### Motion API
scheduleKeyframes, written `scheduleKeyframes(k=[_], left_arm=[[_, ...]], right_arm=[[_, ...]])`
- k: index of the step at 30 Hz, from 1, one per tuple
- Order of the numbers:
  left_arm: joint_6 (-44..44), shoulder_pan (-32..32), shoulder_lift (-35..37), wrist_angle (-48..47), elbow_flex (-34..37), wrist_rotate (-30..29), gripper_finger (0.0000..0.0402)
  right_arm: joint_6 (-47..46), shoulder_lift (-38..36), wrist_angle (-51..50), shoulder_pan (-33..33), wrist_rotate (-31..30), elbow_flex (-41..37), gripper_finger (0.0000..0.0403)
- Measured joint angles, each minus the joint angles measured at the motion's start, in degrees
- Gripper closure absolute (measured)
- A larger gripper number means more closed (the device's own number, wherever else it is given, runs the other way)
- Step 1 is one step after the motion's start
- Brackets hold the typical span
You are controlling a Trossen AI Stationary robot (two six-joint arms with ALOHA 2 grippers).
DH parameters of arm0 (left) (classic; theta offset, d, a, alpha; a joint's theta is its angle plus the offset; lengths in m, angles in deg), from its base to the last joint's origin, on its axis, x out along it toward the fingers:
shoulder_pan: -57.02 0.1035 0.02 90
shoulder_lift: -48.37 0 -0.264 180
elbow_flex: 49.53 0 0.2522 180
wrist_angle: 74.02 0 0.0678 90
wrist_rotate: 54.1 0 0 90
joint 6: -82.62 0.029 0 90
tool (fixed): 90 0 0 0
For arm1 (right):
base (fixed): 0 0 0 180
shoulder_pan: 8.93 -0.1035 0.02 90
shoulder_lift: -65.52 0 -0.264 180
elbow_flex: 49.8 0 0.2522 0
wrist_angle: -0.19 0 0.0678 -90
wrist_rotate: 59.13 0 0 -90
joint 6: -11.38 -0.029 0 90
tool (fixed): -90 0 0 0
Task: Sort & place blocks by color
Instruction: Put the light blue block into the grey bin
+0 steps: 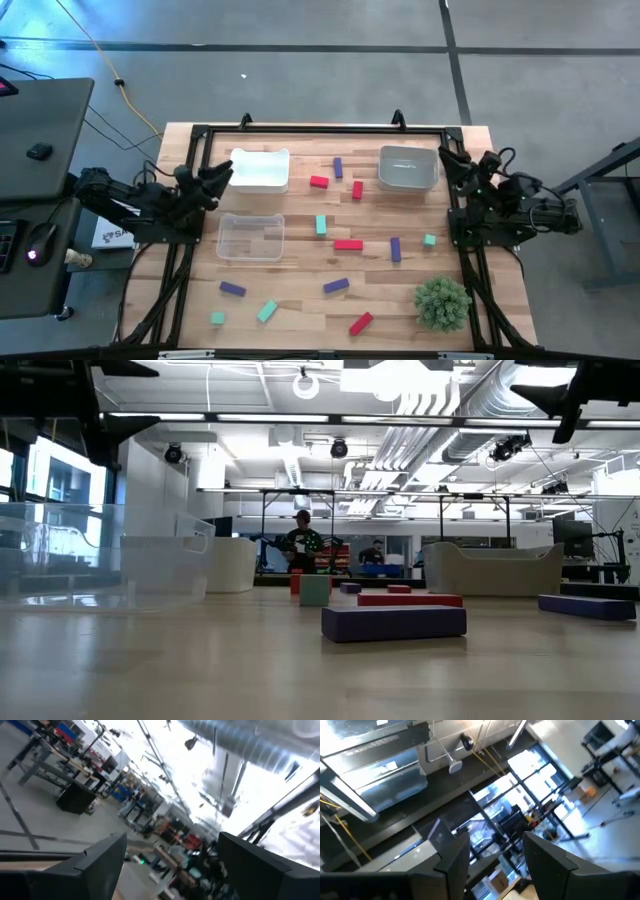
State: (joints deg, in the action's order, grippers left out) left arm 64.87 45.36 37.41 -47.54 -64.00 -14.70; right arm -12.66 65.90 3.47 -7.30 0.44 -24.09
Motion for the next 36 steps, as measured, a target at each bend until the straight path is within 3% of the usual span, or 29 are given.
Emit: scheduleKeyframes(k=[4, 10, 15, 23, 31, 36], left_arm=[[2.98, 0.00, 0.00, 3.94, -0.12, 2.69, 0.0096], [7.88, 0.00, -0.12, 0.68, -4.45, 3.44, 0.0096], [11.90, 0.00, -0.15, -6.73, -9.55, 2.83, 0.0096], [10.49, 0.00, -1.34, -24.26, -17.24, 1.85, 0.0096], [10.88, -0.02, -5.18, -33.49, -23.25, 1.72, 0.0096], [9.26, -0.02, -7.14, -38.53, -24.00, 1.75, 0.0096]], right_arm=[[2.09, 0.00, 1.59, 0.00, -0.57, 0.01, 0.0229], [2.27, 0.02, 3.30, 0.01, -0.50, 0.01, 0.0229], [2.50, 0.02, 4.00, 0.00, -0.36, 0.00, 0.0229], [3.03, 0.59, 2.49, 0.00, 0.90, 0.55, 0.0229], [2.77, 10.08, -21.65, 0.00, 0.72, 16.75, 0.0229], [-9.41, 19.48, -45.85, 0.00, 0.22, 29.19, 0.0229]])
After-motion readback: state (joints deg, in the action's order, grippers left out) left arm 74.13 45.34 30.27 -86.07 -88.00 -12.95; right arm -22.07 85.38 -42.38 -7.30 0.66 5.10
